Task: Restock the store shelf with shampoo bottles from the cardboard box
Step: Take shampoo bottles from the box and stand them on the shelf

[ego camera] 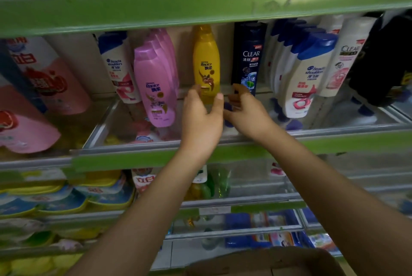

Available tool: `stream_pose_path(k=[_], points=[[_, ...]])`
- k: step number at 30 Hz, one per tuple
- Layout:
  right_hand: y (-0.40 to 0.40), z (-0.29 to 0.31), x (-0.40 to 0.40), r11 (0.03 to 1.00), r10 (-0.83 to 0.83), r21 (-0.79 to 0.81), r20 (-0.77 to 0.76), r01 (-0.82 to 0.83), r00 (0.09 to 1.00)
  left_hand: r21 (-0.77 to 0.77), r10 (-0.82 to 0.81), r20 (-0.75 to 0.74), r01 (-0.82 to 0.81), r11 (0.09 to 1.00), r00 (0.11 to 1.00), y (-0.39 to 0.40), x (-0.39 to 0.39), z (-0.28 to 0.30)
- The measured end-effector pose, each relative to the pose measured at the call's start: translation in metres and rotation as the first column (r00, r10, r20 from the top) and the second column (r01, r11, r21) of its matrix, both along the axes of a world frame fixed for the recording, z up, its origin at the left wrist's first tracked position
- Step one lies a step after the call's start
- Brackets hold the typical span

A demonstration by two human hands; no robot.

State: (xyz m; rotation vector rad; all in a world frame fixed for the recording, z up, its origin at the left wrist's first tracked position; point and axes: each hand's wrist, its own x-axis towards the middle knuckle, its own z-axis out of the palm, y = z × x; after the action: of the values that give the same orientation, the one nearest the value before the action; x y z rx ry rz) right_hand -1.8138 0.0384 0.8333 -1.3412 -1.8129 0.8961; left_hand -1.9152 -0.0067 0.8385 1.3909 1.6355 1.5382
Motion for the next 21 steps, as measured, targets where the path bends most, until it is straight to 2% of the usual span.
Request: stream_pose_path(k=[3, 5, 9, 16, 21], points=[[-0.037, 0.005, 0.023, 0.999, 0.004, 0.038, -0.149, 0.002, 0.989, -0.006, -0.01, 0.131, 0.011, 1.0, 0.991, -0.042, 0.017, 0.0], [-0.062, 0.001, 0.041, 1.0, 0.016, 0.023, -0.26, -0.01, 0.966, -0.011, -0.005, 0.159, 0.006, 1.0, 0.987, -0.068, 0.028, -0.005], [-0.103, -0.016, 0.08, 0.999, 0.039, -0.018, -0.348, -0.048, 0.937, -0.034, 0.01, 0.187, -0.004, 0.999, 0.982, -0.108, 0.052, -0.023], [-0.154, -0.06, 0.149, 0.989, 0.013, -0.134, -0.354, -0.064, 0.935, -0.152, 0.082, 0.221, -0.049, 0.987, 0.972, -0.161, 0.106, -0.074], [-0.187, -0.109, 0.2, 0.964, -0.06, -0.266, -0.283, -0.018, 0.957, -0.287, 0.123, 0.225, -0.054, 0.956, 0.967, -0.195, 0.14, -0.132]])
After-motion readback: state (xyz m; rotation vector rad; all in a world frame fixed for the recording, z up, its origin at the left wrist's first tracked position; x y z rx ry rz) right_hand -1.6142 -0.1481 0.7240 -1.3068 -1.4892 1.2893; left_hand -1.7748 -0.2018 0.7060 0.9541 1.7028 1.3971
